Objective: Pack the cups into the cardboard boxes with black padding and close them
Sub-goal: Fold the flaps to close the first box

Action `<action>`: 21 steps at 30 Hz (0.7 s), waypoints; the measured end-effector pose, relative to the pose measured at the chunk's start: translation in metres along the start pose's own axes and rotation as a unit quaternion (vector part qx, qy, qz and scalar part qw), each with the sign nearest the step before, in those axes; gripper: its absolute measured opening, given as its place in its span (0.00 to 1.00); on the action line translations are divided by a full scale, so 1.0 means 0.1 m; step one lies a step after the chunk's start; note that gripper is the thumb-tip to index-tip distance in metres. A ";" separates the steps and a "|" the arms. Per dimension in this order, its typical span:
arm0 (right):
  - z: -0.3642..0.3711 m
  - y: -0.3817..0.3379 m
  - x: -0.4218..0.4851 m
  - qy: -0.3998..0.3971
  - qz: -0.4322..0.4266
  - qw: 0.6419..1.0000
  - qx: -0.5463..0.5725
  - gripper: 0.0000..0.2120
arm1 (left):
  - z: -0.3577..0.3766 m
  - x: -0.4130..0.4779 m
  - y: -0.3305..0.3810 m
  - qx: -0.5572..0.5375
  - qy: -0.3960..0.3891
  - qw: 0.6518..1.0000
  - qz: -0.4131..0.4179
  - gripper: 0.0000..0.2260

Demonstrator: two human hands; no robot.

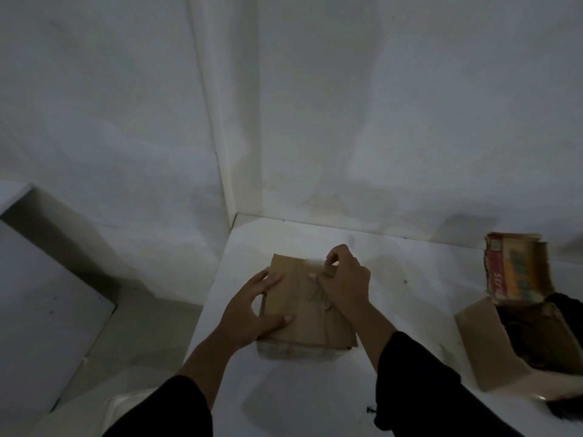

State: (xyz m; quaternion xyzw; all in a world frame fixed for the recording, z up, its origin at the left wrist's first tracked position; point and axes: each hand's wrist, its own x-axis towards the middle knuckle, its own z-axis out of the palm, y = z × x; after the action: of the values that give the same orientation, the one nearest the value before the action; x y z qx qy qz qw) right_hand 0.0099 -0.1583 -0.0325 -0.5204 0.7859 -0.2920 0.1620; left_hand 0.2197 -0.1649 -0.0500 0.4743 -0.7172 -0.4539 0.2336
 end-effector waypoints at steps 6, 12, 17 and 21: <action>0.07 -0.01 0.14 0.036 0.026 0.999 -0.021 0.19 | -0.01 0.00 0.01 0.008 -0.009 1.000 -0.001 0.38; 0.10 -0.04 0.12 0.059 -0.037 0.988 -0.137 0.11 | 0.01 0.02 -0.01 0.022 -0.002 1.000 -0.004 0.38; 0.17 -0.05 0.08 0.133 -0.115 0.959 -0.224 0.05 | 0.02 0.01 -0.02 0.028 -0.003 1.000 0.005 0.37; 0.18 -0.08 0.06 0.124 -0.140 0.950 -0.249 0.04 | 0.02 0.02 -0.05 0.031 -0.008 0.999 0.008 0.37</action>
State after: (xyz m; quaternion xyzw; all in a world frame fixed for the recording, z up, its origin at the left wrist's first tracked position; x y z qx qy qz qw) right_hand 0.0233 -0.1717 -0.0406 -0.6087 0.7666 -0.1695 -0.1143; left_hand 0.2194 -0.1663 -0.0551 0.4718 -0.7366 -0.4334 0.2169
